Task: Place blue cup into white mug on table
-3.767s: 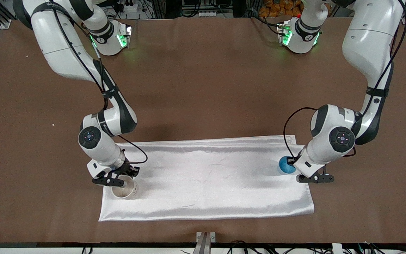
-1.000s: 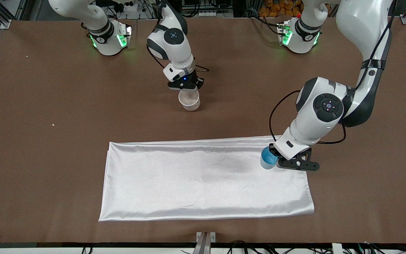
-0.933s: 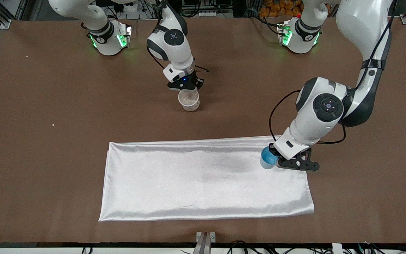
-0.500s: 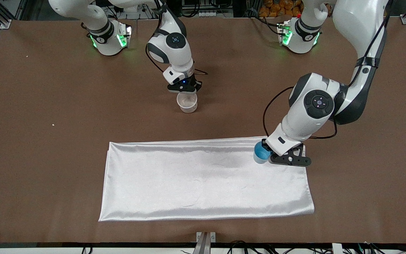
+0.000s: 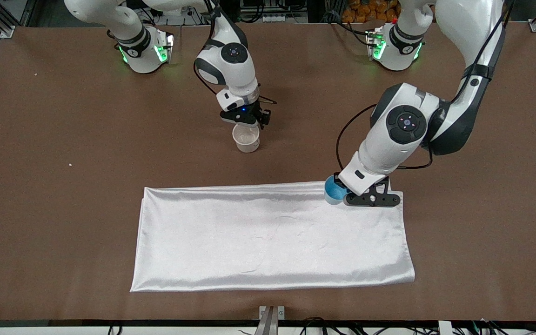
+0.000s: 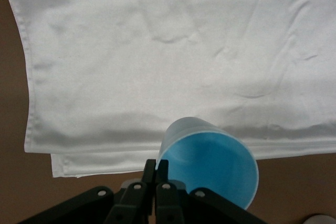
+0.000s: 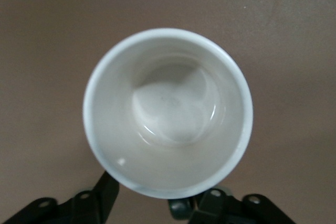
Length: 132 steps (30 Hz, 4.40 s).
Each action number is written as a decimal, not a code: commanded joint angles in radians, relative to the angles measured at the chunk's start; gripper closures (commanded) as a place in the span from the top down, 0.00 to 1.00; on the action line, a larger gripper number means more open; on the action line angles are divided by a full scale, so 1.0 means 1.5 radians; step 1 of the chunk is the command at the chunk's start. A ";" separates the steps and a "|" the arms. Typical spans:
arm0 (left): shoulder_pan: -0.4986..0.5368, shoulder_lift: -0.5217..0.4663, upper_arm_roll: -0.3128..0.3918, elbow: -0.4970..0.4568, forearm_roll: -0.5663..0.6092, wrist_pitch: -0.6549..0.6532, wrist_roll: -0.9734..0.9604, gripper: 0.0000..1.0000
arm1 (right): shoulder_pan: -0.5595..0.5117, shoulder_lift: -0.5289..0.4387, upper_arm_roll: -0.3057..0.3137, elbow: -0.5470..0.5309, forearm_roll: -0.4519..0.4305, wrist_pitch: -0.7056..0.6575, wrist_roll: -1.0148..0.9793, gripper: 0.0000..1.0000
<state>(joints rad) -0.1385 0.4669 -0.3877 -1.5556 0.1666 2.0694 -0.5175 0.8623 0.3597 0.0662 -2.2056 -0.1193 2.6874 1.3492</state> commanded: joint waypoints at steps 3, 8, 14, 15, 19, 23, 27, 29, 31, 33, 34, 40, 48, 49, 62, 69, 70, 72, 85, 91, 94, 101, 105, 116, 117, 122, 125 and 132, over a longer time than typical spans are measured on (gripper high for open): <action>0.002 -0.017 -0.031 -0.005 0.003 -0.027 -0.065 0.00 | 0.000 -0.021 -0.005 0.079 -0.016 -0.140 0.028 1.00; 0.001 -0.017 -0.051 -0.005 0.004 -0.031 -0.108 0.00 | -0.030 -0.030 -0.004 0.151 -0.016 -0.261 0.006 1.00; -0.003 -0.017 -0.070 -0.005 0.006 -0.031 -0.154 0.00 | -0.089 -0.029 -0.004 0.218 -0.014 -0.320 -0.081 1.00; -0.005 -0.017 -0.071 -0.005 0.008 -0.031 -0.163 0.00 | -0.101 -0.029 -0.004 0.223 -0.014 -0.321 -0.099 1.00; -0.025 -0.015 -0.074 -0.004 0.009 -0.031 -0.191 0.00 | -0.163 -0.027 -0.003 0.234 -0.010 -0.322 -0.186 1.00; -0.053 -0.014 -0.074 0.001 0.012 -0.031 -0.234 0.00 | -0.229 -0.024 -0.003 0.242 -0.007 -0.321 -0.285 1.00; -0.081 -0.014 -0.074 0.006 0.013 -0.031 -0.275 0.00 | -0.290 -0.020 -0.003 0.246 -0.007 -0.319 -0.373 1.00; -0.092 -0.014 -0.074 0.006 0.013 -0.031 -0.286 0.00 | -0.325 -0.019 -0.003 0.245 -0.006 -0.318 -0.422 1.00; -0.095 -0.014 -0.075 0.006 0.013 -0.031 -0.293 0.00 | -0.355 -0.019 -0.002 0.245 -0.005 -0.320 -0.470 1.00; -0.103 -0.012 -0.075 0.006 0.011 -0.031 -0.304 0.00 | -0.380 -0.018 -0.003 0.245 -0.005 -0.321 -0.516 1.00; -0.108 -0.011 -0.075 0.006 0.009 -0.031 -0.311 0.00 | -0.393 -0.017 -0.003 0.245 -0.005 -0.320 -0.537 1.00; -0.147 0.006 -0.075 0.021 0.004 -0.031 -0.364 0.00 | -0.454 0.003 -0.003 0.246 -0.005 -0.314 -0.630 1.00; -0.191 0.009 -0.076 0.024 0.005 -0.031 -0.420 0.00 | -0.481 0.006 -0.003 0.247 -0.005 -0.315 -0.679 1.00; -0.196 0.010 -0.076 0.024 0.004 -0.031 -0.422 0.00 | -0.485 0.006 -0.003 0.247 -0.005 -0.315 -0.687 1.00; -0.269 0.054 -0.075 0.023 0.006 -0.021 -0.458 0.00 | -0.530 0.006 -0.003 0.243 -0.004 -0.314 -0.804 1.00; -0.284 0.060 -0.075 0.023 0.003 -0.021 -0.468 0.00 | -0.541 0.000 -0.002 0.239 -0.001 -0.321 -0.836 1.00; -0.284 0.061 -0.075 0.023 0.003 -0.021 -0.469 0.00 | -0.547 -0.001 -0.002 0.239 0.000 -0.321 -0.849 1.00; -0.285 0.065 -0.074 0.022 0.005 -0.021 -0.470 0.00 | -0.554 -0.003 -0.001 0.239 0.000 -0.322 -0.873 1.00; -0.296 0.101 -0.071 0.023 0.013 0.004 -0.472 0.00 | -0.557 -0.060 0.000 0.179 0.097 -0.317 -0.879 1.00; -0.295 0.110 -0.070 0.024 0.012 0.010 -0.472 0.00 | -0.545 -0.150 0.003 0.085 0.101 -0.310 -0.883 1.00; -0.295 0.114 -0.070 0.024 0.012 0.011 -0.472 0.00 | -0.540 -0.199 0.003 0.038 0.101 -0.304 -0.885 1.00; -0.296 0.121 -0.054 0.024 0.012 0.021 -0.471 0.25 | -0.559 -0.265 -0.001 -0.036 0.101 -0.274 -0.973 1.00; -0.294 0.122 -0.053 0.026 0.011 0.022 -0.471 0.72 | -0.581 -0.279 -0.002 -0.041 0.100 -0.281 -1.018 1.00; -0.287 0.096 -0.050 0.034 0.013 0.023 -0.470 1.00 | -0.599 -0.276 -0.002 -0.006 0.096 -0.323 -1.043 1.00; -0.283 0.085 -0.048 0.034 0.014 0.021 -0.465 1.00 | -0.599 -0.274 -0.002 0.011 0.096 -0.350 -1.042 1.00; -0.241 0.031 -0.038 0.032 0.021 0.006 -0.452 1.00 | -0.600 -0.269 -0.002 0.076 0.096 -0.445 -1.025 1.00; -0.223 -0.001 -0.035 0.033 0.023 -0.013 -0.432 1.00 | -0.600 -0.269 -0.002 0.107 0.096 -0.475 -1.025 1.00; -0.170 -0.069 -0.035 0.033 0.034 -0.068 -0.360 1.00 | -0.601 -0.260 -0.002 0.194 0.095 -0.552 -1.013 1.00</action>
<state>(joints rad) -0.4330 0.4508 -0.4423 -1.4792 0.1883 2.0225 -1.1208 -0.0270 -0.0374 0.0542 -2.0096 0.0144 1.9484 -0.1971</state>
